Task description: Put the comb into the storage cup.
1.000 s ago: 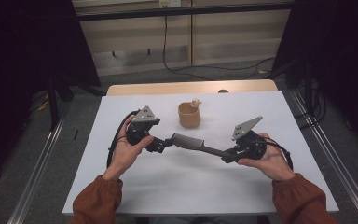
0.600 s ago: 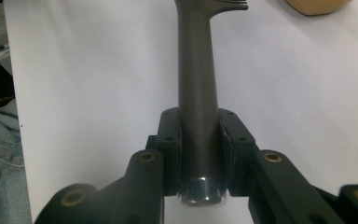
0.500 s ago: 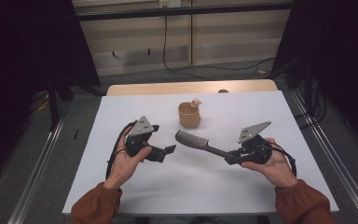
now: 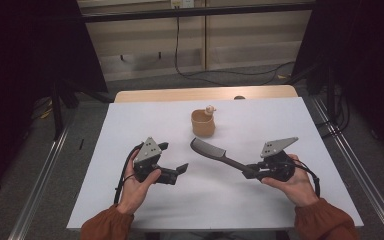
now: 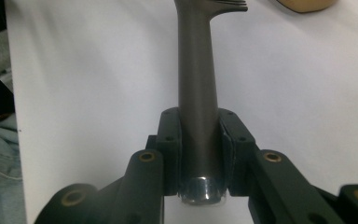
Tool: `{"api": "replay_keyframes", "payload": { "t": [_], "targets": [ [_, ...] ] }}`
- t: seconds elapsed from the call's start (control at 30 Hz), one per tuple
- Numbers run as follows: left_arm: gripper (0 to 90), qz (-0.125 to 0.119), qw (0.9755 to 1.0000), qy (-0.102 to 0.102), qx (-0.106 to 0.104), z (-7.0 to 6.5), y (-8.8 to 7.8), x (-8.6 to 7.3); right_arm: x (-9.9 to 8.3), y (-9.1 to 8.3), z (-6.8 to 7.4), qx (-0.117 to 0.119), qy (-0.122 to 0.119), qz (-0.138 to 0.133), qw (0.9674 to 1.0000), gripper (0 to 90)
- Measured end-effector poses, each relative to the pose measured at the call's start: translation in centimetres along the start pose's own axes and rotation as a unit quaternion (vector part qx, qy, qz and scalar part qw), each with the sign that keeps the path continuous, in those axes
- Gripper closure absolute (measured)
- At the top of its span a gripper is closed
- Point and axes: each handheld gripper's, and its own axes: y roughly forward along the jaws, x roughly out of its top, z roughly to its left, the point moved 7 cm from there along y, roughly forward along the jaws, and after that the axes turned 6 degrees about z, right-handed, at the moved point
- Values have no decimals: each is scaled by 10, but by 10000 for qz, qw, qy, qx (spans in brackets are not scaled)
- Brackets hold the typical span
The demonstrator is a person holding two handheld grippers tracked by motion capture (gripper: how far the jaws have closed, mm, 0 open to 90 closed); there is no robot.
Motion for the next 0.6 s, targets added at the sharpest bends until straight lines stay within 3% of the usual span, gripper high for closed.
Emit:
{"api": "replay_keyframes", "payload": {
  "t": [0.07, 0.1, 0.2, 0.33, 0.4, 0.6],
  "targets": [
    [32, 44, 9999, 57, 71, 0, 2, -4, 0, 2, 2, -5, -56, -15, 10000, 727],
    [36, 6, 10000, -8, 91, 1, 2, -5, 1, 2, 2, -13, -58, -26, 10000, 727],
    [37, -39, 9999, -95, -46, -3, 5, -9, 2, 0, 1, -30, -31, -192, 9998, 727],
    [34, -95, 9996, -26, -264, -11, 9, -11, 3, 0, 1, 18, -33, -428, 9991, 727],
    [36, -203, 9995, 75, -242, -12, 8, -9, 4, 0, 2, 40, -68, -511, 9987, 727],
    [37, -364, 9992, -2, -169, -9, 7, -7, 8, -1, 5, 94, -83, -742, 9972, 727]
  ]
}}
